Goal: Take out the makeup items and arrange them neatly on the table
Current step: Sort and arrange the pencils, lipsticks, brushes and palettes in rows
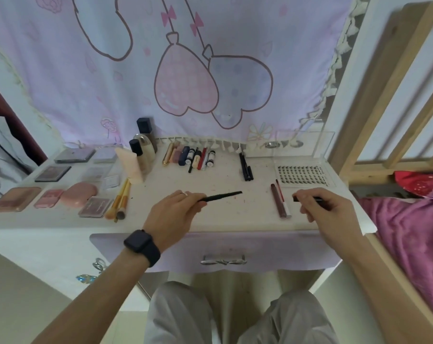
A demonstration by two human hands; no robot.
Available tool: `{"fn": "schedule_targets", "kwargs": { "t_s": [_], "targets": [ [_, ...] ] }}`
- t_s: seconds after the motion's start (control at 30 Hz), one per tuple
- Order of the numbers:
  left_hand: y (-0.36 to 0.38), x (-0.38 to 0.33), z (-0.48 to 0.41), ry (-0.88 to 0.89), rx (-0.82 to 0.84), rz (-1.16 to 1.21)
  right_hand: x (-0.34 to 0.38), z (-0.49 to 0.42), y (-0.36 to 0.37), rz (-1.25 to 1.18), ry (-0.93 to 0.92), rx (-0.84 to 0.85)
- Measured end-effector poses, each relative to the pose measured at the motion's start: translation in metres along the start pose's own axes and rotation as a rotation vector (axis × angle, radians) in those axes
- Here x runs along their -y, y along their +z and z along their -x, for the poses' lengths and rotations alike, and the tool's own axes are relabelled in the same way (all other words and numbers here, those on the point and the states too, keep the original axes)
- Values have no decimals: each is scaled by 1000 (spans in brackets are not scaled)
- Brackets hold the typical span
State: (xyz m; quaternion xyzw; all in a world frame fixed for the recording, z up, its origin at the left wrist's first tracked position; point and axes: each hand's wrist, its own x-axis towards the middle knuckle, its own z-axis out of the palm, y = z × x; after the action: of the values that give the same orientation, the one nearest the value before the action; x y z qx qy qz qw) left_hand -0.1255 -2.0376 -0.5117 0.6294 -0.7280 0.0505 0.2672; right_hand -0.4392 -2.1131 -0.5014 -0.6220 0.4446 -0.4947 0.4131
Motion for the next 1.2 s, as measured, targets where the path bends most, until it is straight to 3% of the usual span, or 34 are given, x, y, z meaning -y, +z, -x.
{"fn": "schedule_targets", "kwargs": {
  "t_s": [0.1,0.27,0.37,0.53,0.73,0.93,1.2],
  "targets": [
    [10,-15,-4,-227,46,275,-2,7,23,-154,48,66],
    [24,-45,-10,-413,51,716,-7,19,49,-323,188,88],
    [24,-56,-18,-498,40,863,-12,23,55,-339,218,87],
    [24,-63,-28,-612,51,960,-18,25,54,-305,253,68],
    [35,-78,-30,-580,149,1025,-12,17,59,-219,237,78],
    [48,-89,-37,-659,137,1180,-14,10,62,-208,199,24],
    [54,-83,-48,-724,180,1282,-13,3,54,9,114,130]
  ]
}}
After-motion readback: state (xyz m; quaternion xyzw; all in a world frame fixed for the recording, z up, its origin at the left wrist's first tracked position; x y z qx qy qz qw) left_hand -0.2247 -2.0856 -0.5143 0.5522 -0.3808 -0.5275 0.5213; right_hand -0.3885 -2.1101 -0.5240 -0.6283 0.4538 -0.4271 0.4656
